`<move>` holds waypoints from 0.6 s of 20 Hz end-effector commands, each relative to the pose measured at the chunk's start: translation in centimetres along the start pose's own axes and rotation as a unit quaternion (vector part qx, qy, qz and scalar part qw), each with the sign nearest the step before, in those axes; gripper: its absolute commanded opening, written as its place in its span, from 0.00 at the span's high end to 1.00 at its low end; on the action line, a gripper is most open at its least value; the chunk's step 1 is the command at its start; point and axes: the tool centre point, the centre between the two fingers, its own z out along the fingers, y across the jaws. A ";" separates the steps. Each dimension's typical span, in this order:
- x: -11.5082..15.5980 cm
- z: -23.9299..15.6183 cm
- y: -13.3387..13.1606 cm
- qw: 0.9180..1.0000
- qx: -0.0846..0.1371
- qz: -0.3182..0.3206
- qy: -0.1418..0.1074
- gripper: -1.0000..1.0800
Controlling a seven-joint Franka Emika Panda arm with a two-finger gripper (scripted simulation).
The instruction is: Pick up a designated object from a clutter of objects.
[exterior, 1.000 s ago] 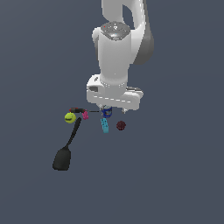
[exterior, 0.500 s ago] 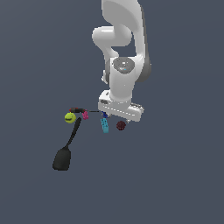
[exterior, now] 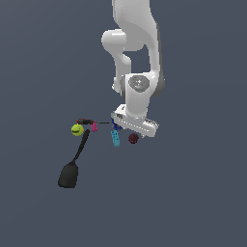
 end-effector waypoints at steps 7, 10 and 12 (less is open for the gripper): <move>-0.6 0.9 0.0 1.000 0.001 0.009 0.000 0.04; -0.6 1.3 0.0 1.000 0.001 0.009 0.000 0.04; -0.6 1.8 0.0 1.000 0.001 0.009 0.000 0.04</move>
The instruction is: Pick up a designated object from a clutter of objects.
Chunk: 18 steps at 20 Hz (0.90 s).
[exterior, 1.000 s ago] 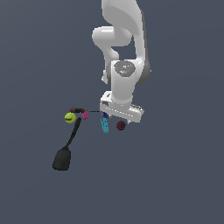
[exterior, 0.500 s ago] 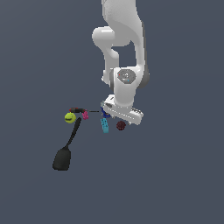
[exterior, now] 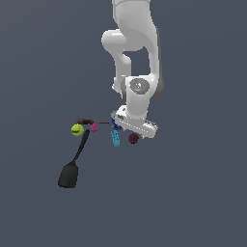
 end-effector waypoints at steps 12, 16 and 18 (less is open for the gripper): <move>-0.1 4.4 0.0 1.000 0.000 0.001 0.000 0.04; -0.1 4.5 0.0 1.000 0.000 0.001 0.000 1.00; -0.1 4.5 0.0 1.000 0.000 0.001 0.000 1.00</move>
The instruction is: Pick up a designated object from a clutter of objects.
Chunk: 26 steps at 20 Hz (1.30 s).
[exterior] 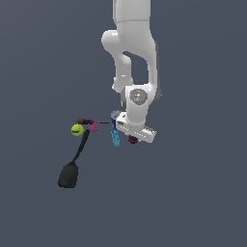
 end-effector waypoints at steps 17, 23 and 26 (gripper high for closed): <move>0.4 -2.5 -0.5 1.000 0.000 0.000 0.000 1.00; 1.0 -6.4 -1.3 1.000 0.000 0.000 0.000 1.00; 1.3 -8.9 -1.9 1.000 0.000 0.000 0.000 1.00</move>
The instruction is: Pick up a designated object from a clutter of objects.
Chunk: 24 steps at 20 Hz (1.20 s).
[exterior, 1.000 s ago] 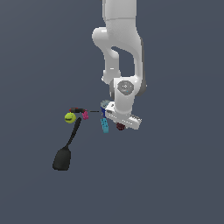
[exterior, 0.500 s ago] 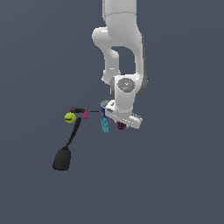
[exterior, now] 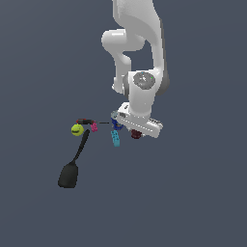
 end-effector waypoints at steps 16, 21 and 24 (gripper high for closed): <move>2.7 -16.6 -3.6 1.000 0.000 0.000 0.000 1.00; 3.6 -21.4 -4.7 1.000 0.000 0.000 0.000 1.00; 4.1 -24.0 -5.3 1.000 0.000 0.000 0.000 1.00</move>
